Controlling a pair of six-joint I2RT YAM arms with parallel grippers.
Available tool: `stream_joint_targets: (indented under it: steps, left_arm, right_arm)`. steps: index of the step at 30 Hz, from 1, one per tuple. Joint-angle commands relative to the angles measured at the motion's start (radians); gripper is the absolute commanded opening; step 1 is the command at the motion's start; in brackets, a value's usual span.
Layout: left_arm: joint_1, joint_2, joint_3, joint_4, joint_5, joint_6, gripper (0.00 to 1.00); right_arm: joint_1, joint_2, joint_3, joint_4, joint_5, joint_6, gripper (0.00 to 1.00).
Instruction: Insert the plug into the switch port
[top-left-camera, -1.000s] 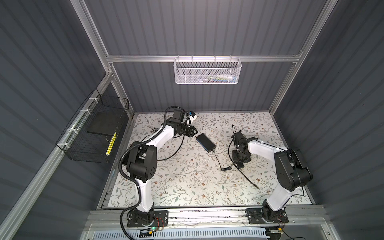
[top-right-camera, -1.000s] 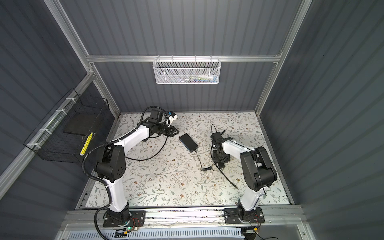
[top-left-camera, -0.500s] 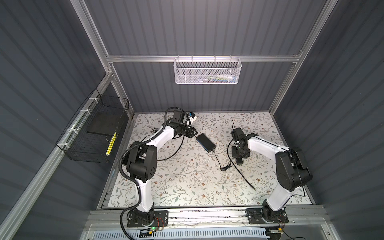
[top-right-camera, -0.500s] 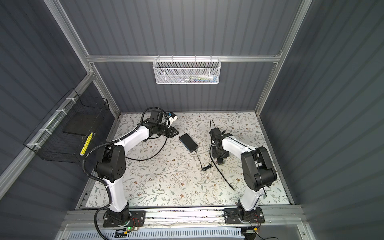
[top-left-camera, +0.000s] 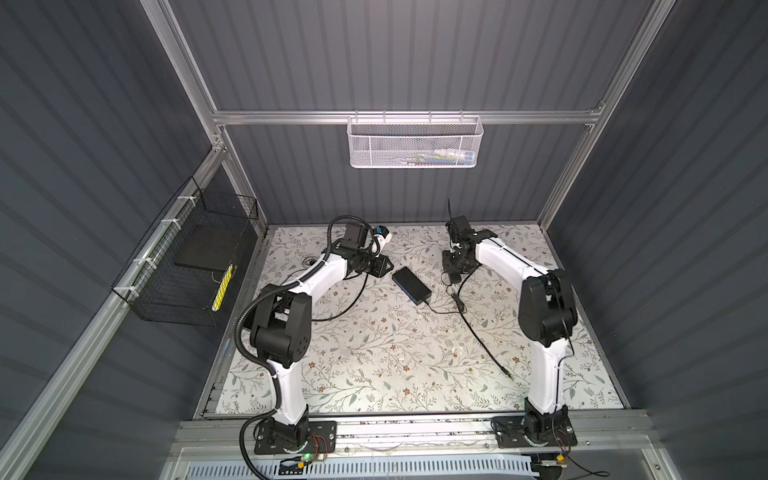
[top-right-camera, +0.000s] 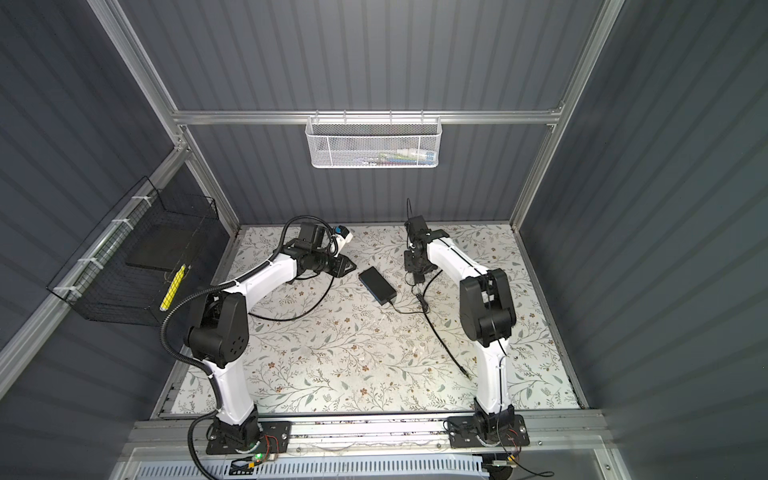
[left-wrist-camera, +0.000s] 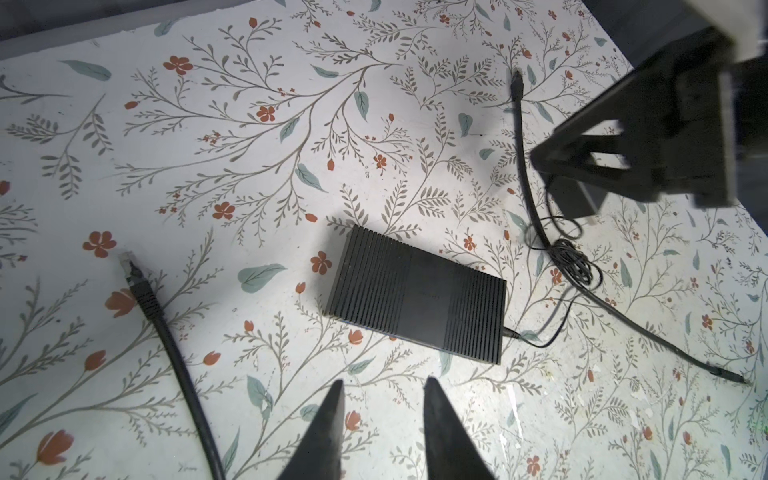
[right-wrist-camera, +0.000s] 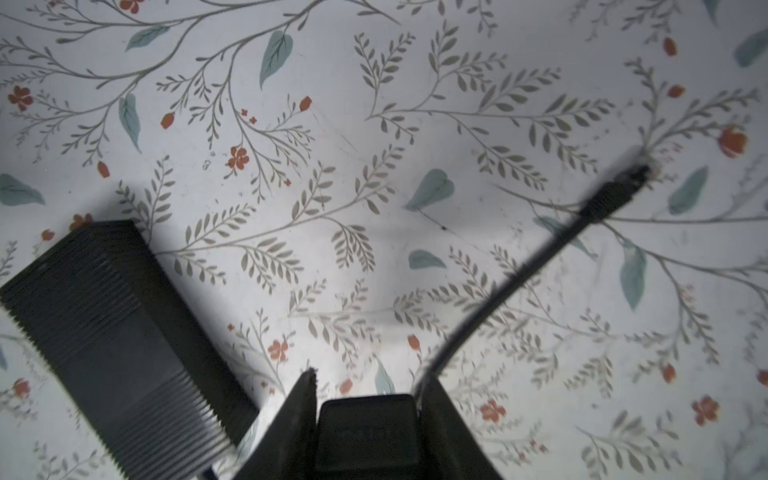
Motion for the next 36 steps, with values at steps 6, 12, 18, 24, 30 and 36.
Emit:
stream_joint_targets:
  steps: [6, 12, 18, 24, 30, 36]
  left_arm:
    - [0.014, -0.082, -0.046, 0.007, -0.041, -0.008, 0.34]
    - [0.014, -0.085, -0.059, 0.019, -0.042, -0.020, 0.35]
    - [0.015, -0.094, -0.056, 0.028, -0.059, -0.025, 0.40]
    - [0.017, -0.109, -0.066, 0.059, -0.099, -0.040, 0.42]
    - [0.018, -0.089, -0.058, 0.095, -0.073, -0.062, 0.42]
    - [0.017, -0.039, -0.021, 0.086, 0.022, -0.045, 0.42]
  right_arm:
    - [-0.025, 0.181, 0.211, -0.082, -0.038, -0.026, 0.26]
    - [-0.047, 0.179, 0.228, -0.118, -0.023, -0.040, 0.47]
    - [-0.069, -0.031, 0.024, -0.086, 0.005, -0.069, 0.61]
    - [-0.070, -0.355, -0.365, -0.061, -0.009, -0.025, 0.62]
    - [-0.029, -0.574, -0.723, -0.093, -0.053, 0.056, 0.59]
    - [0.008, -0.597, -0.867, -0.074, -0.060, 0.089, 0.53]
